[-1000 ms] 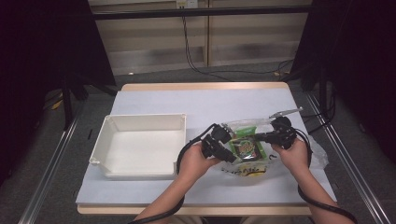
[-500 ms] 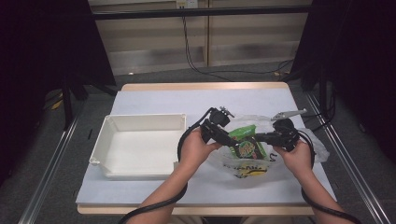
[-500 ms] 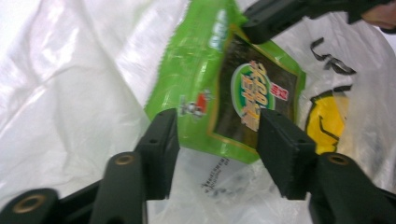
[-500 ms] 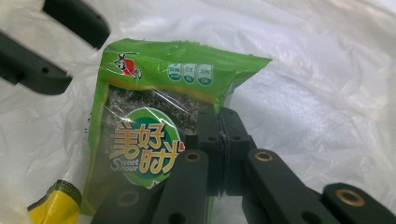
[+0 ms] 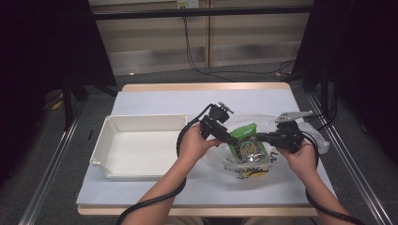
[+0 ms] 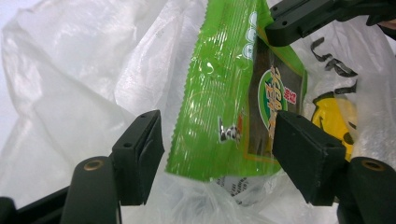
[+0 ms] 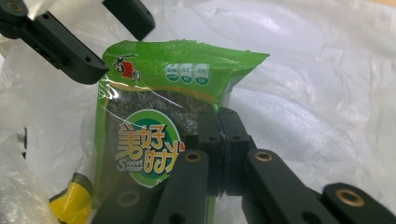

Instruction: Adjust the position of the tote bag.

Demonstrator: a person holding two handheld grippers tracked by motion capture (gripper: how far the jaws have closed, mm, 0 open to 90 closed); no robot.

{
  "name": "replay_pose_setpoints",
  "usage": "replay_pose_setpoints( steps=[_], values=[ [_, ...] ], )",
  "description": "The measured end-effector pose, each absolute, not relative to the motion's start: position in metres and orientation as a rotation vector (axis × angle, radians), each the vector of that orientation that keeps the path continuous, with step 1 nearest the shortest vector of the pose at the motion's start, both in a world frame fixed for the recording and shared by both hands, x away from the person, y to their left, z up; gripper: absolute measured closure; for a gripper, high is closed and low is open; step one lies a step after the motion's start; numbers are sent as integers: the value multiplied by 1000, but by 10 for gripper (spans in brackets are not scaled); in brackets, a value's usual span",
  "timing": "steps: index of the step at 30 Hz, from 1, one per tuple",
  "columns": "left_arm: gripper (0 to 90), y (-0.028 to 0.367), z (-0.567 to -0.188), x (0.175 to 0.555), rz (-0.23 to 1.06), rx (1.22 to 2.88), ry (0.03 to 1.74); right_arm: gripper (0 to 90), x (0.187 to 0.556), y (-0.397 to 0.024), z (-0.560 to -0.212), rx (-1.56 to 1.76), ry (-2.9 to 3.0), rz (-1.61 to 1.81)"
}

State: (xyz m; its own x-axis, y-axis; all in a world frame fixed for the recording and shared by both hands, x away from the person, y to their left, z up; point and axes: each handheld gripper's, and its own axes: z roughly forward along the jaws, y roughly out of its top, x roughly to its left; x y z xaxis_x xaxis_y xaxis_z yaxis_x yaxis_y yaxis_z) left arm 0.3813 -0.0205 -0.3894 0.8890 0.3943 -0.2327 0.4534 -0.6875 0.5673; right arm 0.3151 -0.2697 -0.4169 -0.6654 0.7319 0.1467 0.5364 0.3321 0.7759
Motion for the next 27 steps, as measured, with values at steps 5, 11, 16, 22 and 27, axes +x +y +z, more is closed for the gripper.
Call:
replay_pose_setpoints(
  steps=[5,11,16,22,27],
  values=[
    [350,-25,-393,382,-186,2435,589,897,313,-268,-414,1125,2350,1256],
    [416,-26,-397,385,-281,2424,613,899,312,-268,-413,1115,2332,1254],
    [461,-30,-398,385,-315,2417,628,899,311,-268,-413,1109,2323,1266],
    [656,-32,-400,387,-385,2436,629,896,310,-267,-411,1103,2314,1275],
    [751,-32,-395,387,-417,2414,650,822,310,-270,-415,1147,2292,1309]
  ],
)
